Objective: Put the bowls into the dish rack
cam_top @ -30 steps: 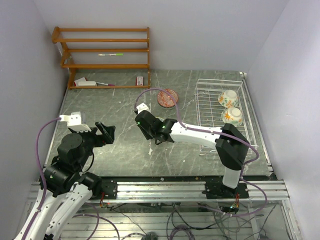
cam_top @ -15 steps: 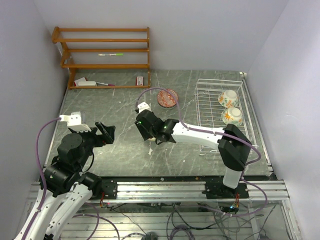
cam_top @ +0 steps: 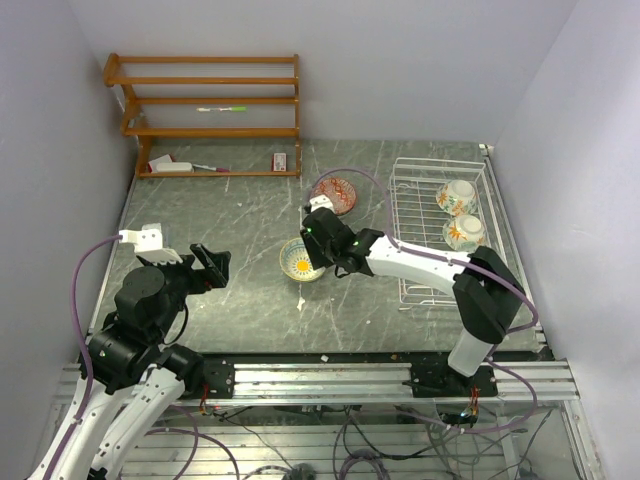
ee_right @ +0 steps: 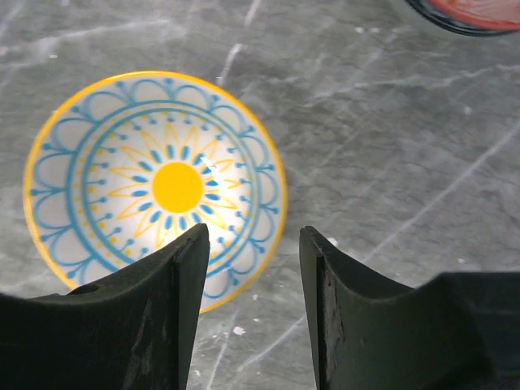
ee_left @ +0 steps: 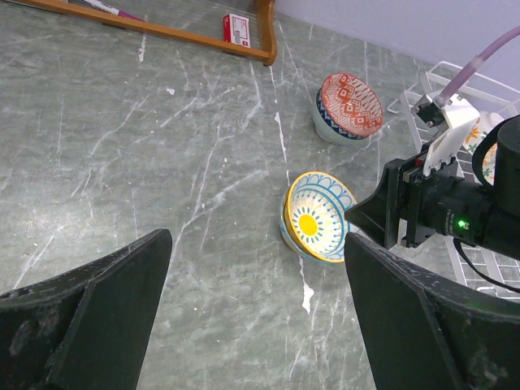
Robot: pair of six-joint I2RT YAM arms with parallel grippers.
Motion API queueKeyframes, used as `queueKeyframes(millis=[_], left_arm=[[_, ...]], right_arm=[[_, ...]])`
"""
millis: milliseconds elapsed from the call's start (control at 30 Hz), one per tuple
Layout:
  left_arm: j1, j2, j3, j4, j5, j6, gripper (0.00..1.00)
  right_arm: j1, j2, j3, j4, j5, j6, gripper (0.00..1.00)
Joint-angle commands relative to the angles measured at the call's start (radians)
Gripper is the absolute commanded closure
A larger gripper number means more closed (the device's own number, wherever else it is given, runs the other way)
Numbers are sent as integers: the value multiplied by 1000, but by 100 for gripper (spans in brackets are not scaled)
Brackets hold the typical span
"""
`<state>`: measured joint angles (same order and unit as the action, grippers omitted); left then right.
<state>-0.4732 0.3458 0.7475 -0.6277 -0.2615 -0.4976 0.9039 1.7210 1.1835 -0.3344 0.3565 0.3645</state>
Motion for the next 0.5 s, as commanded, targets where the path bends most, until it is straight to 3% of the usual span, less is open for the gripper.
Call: queueKeyframes(millis=[0, 467], left_arm=[[-7, -10, 22, 6, -10, 1, 2], [-7, -8, 22, 7, -9, 1, 2]], right_arm=[[18, -40, -9, 97, -121, -16, 52], [77, 66, 96, 147, -201, 3, 45]])
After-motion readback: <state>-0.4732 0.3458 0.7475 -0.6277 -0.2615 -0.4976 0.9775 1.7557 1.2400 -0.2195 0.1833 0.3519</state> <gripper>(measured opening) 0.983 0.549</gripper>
